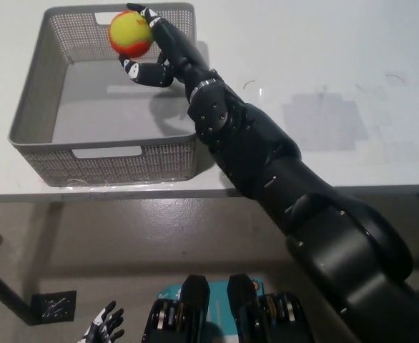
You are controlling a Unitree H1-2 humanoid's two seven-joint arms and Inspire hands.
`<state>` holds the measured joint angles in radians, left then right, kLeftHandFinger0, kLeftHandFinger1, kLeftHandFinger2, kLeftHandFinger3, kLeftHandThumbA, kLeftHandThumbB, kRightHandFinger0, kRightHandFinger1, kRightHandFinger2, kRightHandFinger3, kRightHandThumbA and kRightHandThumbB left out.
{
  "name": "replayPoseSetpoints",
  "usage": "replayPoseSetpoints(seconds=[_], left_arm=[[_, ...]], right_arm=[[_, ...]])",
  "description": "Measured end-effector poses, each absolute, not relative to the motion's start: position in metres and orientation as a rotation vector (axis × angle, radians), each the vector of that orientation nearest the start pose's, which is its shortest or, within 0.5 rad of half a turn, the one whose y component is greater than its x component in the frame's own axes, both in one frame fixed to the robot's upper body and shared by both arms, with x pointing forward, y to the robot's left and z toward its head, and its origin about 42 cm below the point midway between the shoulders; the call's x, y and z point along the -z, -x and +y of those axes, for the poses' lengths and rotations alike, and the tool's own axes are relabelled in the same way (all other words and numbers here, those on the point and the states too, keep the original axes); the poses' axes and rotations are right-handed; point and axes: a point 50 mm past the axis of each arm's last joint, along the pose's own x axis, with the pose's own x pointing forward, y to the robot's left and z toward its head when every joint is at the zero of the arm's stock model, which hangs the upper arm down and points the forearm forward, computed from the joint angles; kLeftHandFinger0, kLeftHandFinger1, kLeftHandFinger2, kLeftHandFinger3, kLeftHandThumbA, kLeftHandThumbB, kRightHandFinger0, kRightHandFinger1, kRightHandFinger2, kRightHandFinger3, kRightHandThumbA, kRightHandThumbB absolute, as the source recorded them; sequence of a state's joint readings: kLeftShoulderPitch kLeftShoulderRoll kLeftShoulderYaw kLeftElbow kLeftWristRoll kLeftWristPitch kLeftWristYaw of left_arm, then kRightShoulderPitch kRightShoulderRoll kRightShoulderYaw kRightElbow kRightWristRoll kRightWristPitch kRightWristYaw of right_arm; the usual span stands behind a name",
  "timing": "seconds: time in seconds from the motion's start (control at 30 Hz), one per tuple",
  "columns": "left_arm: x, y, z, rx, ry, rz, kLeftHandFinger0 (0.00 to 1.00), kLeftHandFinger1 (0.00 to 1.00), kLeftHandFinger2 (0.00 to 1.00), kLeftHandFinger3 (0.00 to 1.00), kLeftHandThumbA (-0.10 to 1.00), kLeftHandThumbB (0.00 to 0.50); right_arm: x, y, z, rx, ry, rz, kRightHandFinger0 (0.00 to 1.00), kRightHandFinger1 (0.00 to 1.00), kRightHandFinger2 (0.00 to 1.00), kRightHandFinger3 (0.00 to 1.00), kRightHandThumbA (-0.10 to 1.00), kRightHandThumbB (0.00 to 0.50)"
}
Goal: Use the right hand to pick up a tennis ball and put it into a container on the left side
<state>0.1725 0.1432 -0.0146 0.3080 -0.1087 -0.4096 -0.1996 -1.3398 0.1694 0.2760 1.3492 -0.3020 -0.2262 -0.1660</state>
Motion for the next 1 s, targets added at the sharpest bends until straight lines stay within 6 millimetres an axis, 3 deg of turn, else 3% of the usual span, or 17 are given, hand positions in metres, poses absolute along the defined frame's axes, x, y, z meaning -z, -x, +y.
replayPoseSetpoints(seconds=[0.07, 0.1, 0.17, 0.23, 0.3, 0.43, 0.53, 0.7, 0.87, 1.0], left_arm=[[-0.004, -0.198, 0.265, 0.144, -0.037, 0.07, 1.0, 1.0, 1.0, 1.0, 0.97, 0.346], [-0.004, -0.198, 0.265, 0.146, -0.037, 0.07, 1.0, 1.0, 1.0, 1.0, 0.97, 0.346], [-0.004, -0.198, 0.265, 0.149, -0.036, 0.07, 1.0, 1.0, 1.0, 1.0, 0.97, 0.338], [-0.003, -0.198, 0.265, 0.153, -0.035, 0.071, 1.0, 1.0, 1.0, 1.0, 0.97, 0.352], [-0.003, -0.199, 0.264, 0.158, -0.034, 0.072, 1.0, 1.0, 1.0, 1.0, 0.97, 0.35], [-0.003, -0.2, 0.264, 0.166, -0.034, 0.07, 1.0, 1.0, 1.0, 1.0, 0.99, 0.342], [-0.002, -0.2, 0.264, 0.17, -0.034, 0.073, 1.0, 1.0, 1.0, 1.0, 1.0, 0.352], [-0.002, -0.201, 0.263, 0.176, -0.034, 0.072, 1.0, 1.0, 1.0, 1.0, 1.0, 0.352], [-0.001, -0.202, 0.264, 0.178, -0.037, 0.071, 1.0, 1.0, 1.0, 1.0, 1.0, 0.382], [-0.001, -0.202, 0.264, 0.177, -0.037, 0.072, 1.0, 1.0, 1.0, 1.0, 1.0, 0.344]], right_arm=[[-0.317, -0.543, 0.03, -0.434, 0.661, -0.305, 1.0, 1.0, 1.0, 1.0, 0.5, 0.407], [-0.316, -0.544, 0.028, -0.455, 0.684, -0.289, 1.0, 1.0, 1.0, 1.0, 0.54, 0.422], [-0.314, -0.546, 0.025, -0.478, 0.727, -0.269, 1.0, 1.0, 1.0, 1.0, 0.75, 0.454], [-0.315, -0.547, 0.022, -0.502, 0.766, -0.258, 1.0, 1.0, 1.0, 1.0, 0.9, 0.461], [-0.316, -0.548, 0.021, -0.515, 0.785, -0.252, 1.0, 1.0, 1.0, 1.0, 1.0, 0.499], [-0.32, -0.548, 0.021, -0.532, 0.799, -0.248, 1.0, 1.0, 1.0, 1.0, 1.0, 0.49], [-0.324, -0.548, 0.021, -0.535, 0.797, -0.259, 1.0, 1.0, 1.0, 1.0, 1.0, 0.448], [-0.334, -0.55, 0.014, -0.522, 0.79, -0.305, 1.0, 1.0, 1.0, 1.0, 1.0, 0.424], [-0.354, -0.549, -0.006, -0.486, 0.747, -0.406, 1.0, 1.0, 1.0, 1.0, 1.0, 0.396], [-0.361, -0.544, -0.028, -0.453, 0.708, -0.474, 1.0, 1.0, 1.0, 1.0, 1.0, 0.393]])
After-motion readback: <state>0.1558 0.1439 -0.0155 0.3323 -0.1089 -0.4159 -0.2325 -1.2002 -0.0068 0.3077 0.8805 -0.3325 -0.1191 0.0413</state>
